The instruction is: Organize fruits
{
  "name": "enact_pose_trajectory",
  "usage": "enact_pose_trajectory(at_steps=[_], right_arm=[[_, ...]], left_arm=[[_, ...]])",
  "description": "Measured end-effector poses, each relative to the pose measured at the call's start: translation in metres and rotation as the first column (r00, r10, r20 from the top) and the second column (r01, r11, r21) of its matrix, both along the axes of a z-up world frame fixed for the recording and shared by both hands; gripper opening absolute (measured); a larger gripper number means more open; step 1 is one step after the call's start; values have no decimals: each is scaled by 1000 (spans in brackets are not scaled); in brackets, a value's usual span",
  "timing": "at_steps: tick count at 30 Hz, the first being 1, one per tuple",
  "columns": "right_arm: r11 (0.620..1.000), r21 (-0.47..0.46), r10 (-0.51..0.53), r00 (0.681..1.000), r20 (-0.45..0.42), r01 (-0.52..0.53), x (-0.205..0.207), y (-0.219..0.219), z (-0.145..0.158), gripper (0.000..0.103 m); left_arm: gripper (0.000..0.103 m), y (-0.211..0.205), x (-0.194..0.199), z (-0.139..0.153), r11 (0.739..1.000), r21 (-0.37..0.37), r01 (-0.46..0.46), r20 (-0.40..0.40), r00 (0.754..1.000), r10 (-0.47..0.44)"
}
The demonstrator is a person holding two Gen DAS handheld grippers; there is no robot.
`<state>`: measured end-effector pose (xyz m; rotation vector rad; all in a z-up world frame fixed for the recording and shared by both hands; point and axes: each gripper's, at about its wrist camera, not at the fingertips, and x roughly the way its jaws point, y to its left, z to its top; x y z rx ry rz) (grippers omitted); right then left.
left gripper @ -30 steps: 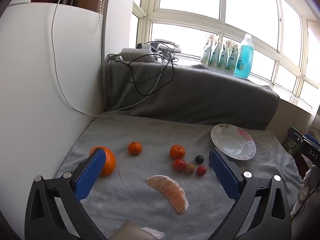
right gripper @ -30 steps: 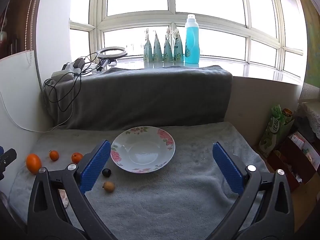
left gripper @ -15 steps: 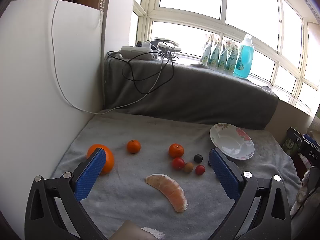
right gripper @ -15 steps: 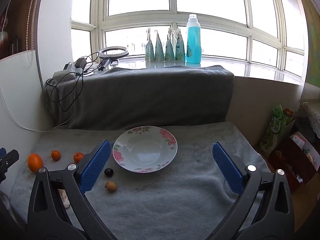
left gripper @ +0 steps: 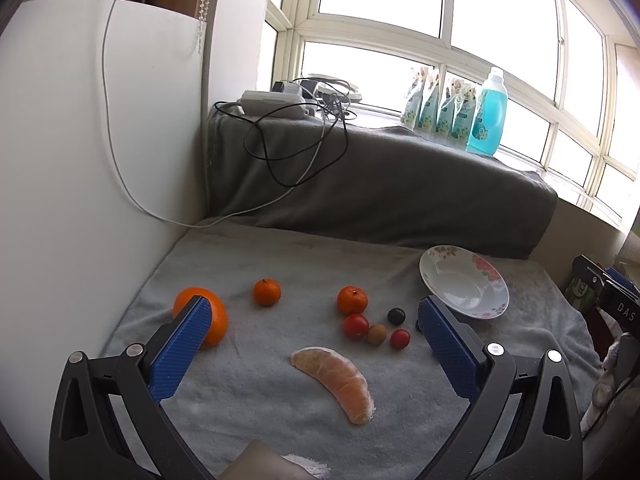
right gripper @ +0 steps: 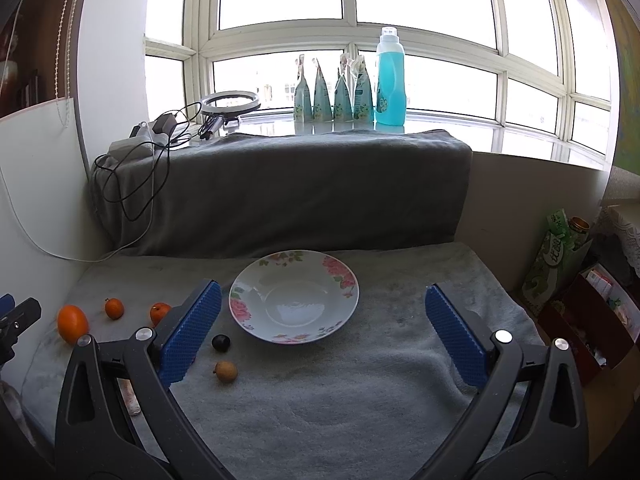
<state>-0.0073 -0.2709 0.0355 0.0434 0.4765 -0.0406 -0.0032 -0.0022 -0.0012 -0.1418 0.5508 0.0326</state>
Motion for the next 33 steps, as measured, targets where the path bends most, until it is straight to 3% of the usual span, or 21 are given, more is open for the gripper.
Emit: enact_pose_trajectory(at_steps=[33], right_arm=[[1000,8,11,1000,-12,-11,1,4,-3,103]], left_arm=[[102,3,2,-2,1000,-8,0,-12,1000,0]])
